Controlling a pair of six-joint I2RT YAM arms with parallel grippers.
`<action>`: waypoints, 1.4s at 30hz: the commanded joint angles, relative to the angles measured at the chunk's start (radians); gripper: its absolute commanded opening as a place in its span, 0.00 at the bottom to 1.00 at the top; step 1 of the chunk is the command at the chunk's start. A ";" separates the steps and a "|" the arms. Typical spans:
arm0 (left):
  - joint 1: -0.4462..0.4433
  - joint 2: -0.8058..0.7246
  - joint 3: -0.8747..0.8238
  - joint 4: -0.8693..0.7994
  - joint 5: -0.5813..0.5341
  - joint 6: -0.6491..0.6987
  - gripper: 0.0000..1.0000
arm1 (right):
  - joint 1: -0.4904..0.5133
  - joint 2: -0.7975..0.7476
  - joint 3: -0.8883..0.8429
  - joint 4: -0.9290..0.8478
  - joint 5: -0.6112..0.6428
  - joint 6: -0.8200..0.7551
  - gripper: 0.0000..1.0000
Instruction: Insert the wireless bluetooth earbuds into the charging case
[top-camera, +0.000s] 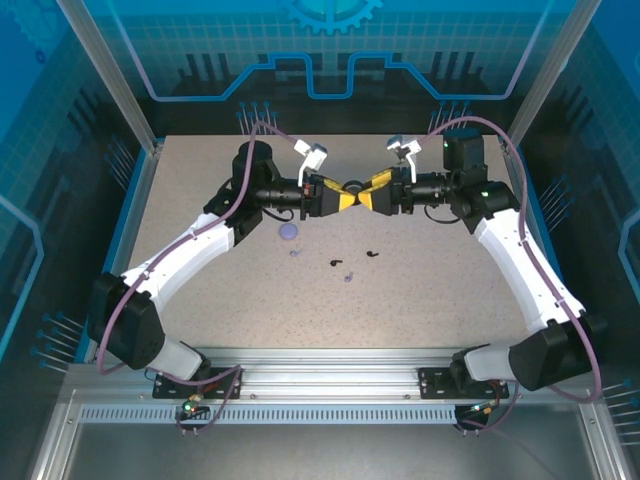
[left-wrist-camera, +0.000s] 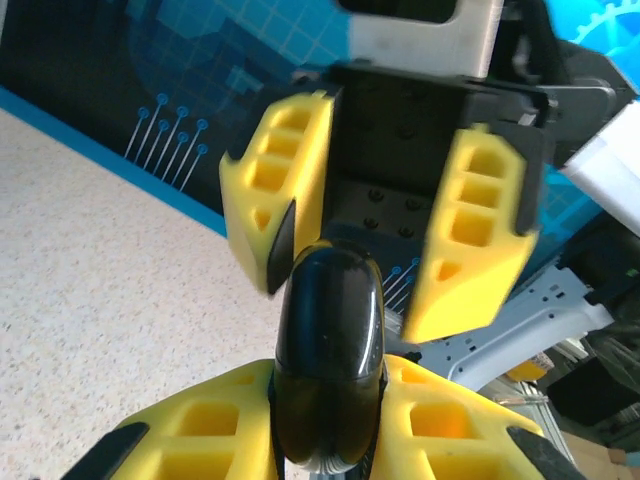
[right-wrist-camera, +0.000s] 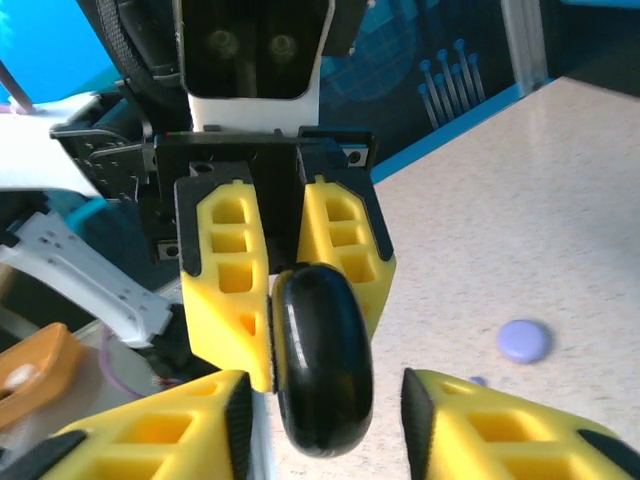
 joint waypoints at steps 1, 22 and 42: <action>-0.007 -0.041 0.000 -0.058 -0.050 0.181 0.10 | -0.005 -0.059 0.002 -0.069 0.134 -0.053 0.55; -0.012 -0.070 -0.152 0.153 0.060 0.348 0.04 | 0.082 -0.027 0.088 -0.336 0.096 -0.362 0.66; -0.036 -0.098 -0.156 0.107 0.086 0.364 0.03 | 0.112 0.067 0.144 -0.273 0.221 -0.282 0.65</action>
